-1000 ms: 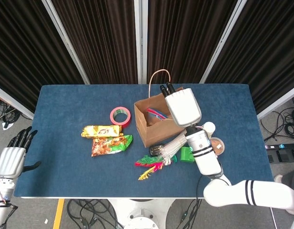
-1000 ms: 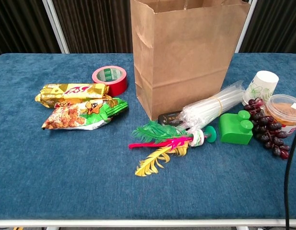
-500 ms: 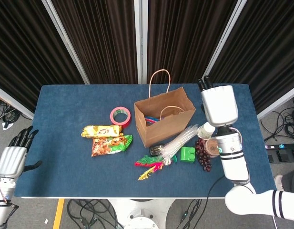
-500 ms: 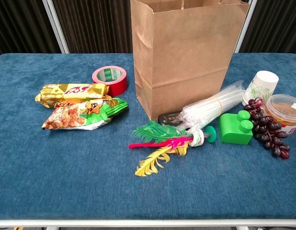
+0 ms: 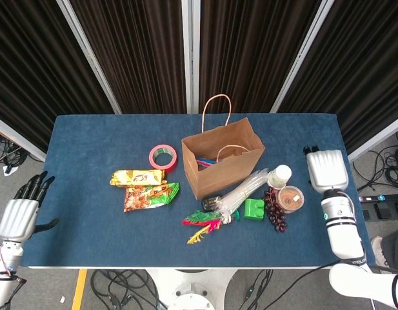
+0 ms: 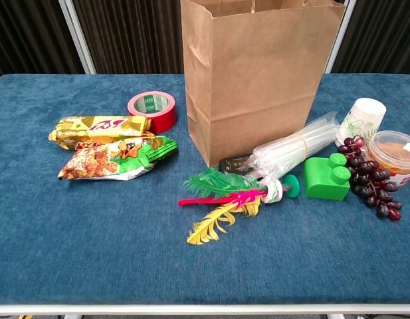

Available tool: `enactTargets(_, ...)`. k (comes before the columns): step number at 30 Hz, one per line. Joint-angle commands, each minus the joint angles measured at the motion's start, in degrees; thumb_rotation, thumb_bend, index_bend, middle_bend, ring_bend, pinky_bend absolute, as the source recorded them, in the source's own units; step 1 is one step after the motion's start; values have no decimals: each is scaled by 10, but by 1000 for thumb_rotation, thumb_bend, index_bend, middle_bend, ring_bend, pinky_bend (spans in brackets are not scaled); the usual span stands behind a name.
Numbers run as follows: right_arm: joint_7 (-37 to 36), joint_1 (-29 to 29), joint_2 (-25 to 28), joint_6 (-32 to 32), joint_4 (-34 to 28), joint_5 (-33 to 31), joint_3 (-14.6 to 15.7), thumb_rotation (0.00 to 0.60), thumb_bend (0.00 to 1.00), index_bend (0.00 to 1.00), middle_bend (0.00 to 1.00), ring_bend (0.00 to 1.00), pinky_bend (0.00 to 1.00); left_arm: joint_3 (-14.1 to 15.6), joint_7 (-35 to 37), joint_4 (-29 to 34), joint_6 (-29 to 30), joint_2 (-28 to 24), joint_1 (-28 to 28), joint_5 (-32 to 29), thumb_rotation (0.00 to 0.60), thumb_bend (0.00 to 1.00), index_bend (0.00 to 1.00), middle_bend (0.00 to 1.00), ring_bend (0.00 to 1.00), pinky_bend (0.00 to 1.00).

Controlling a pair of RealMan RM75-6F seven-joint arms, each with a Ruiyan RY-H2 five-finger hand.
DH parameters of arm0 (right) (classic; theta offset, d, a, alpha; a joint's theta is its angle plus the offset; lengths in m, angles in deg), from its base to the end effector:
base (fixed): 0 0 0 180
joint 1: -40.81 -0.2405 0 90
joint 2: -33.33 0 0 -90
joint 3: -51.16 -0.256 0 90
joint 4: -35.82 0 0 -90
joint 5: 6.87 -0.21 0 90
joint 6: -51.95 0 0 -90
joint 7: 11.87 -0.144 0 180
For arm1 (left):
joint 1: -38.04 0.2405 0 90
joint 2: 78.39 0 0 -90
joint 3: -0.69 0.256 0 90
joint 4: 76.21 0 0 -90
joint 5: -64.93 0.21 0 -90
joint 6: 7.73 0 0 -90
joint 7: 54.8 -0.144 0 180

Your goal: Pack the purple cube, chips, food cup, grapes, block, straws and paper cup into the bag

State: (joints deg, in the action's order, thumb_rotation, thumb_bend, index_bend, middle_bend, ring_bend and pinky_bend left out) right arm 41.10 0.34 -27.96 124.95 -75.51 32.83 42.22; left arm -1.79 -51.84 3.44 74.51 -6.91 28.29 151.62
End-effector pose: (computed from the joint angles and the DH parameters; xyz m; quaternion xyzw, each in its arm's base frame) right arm -0.1852 -0.3281 0.1420 0.6896 -0.2786 0.1865 0.6419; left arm -0.3278 0.2106 0.1309 -0.6263 -0.3642 -0.3863 0.5708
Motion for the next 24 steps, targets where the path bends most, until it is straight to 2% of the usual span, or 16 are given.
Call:
enactTargets(1, -7, 8, -7, -36, 15, -40, 24, 600, 0, 332, 380, 798, 840, 1, -1, 0, -3, 0, 0, -1, 600, 85, 114, 88, 35, 196)
enactTargets(10, -64, 20, -25, -121, 53, -83, 59, 600, 0, 323, 377, 798, 840, 3, 3, -5, -5, 3, -1, 0, 600, 84, 114, 88, 35, 196)
enactTargets(17, -100, 24, -65, -126, 98, -57, 64, 600, 0, 322, 363, 797, 839, 4, 4, -9, -4, 5, 0, 0, 600, 85, 114, 88, 35, 196)
enactTargets(24, -115, 13, -93, -145, 122, -56, 60, 600, 0, 243, 246, 794, 839, 4, 2, -12, -6, 6, -1, 0, 600, 84, 114, 88, 35, 196)
